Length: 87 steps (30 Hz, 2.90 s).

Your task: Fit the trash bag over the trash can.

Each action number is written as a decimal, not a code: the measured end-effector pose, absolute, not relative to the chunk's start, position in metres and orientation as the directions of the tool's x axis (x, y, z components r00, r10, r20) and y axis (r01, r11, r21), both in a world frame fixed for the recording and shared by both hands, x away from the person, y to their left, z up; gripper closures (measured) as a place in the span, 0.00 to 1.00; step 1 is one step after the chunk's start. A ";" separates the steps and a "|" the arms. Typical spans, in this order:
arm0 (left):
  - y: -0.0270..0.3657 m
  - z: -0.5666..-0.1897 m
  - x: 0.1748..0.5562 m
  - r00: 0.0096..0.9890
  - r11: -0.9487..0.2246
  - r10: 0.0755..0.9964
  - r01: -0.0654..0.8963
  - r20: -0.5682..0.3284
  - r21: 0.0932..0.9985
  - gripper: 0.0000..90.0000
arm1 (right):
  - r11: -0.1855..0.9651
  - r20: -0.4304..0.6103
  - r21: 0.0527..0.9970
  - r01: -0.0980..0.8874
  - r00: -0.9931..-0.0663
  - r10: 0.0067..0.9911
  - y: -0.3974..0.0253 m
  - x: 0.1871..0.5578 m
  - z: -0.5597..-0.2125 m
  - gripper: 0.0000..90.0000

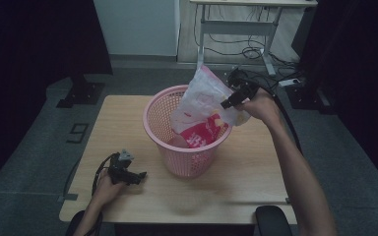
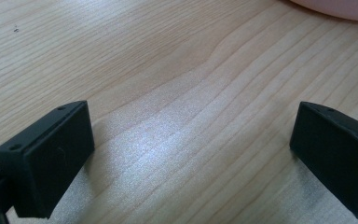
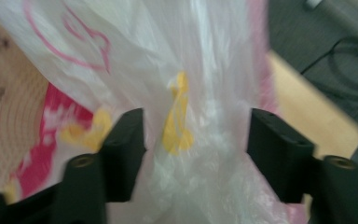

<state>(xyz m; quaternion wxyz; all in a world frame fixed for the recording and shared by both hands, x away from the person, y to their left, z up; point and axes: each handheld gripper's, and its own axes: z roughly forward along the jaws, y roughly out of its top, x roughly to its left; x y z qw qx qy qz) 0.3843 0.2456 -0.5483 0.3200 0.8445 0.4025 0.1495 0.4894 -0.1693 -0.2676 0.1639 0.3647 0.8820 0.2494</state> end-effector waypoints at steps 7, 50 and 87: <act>0.246 -0.548 0.384 0.632 -0.471 0.775 0.584 -0.006 0.661 0.00 | 0.616 -0.175 0.655 0.438 -0.705 0.687 -0.122 0.509 -0.240 0.31; 0.245 -0.548 0.385 0.640 -0.479 0.768 0.580 -0.005 0.659 0.00 | 0.696 -0.219 0.504 0.512 -0.703 0.676 -0.088 0.570 -0.285 0.33; 0.261 -0.470 0.381 0.712 -0.536 0.702 0.534 -0.006 0.654 0.00 | 0.572 -0.063 0.653 0.496 -0.717 0.694 -0.191 0.424 -0.275 0.29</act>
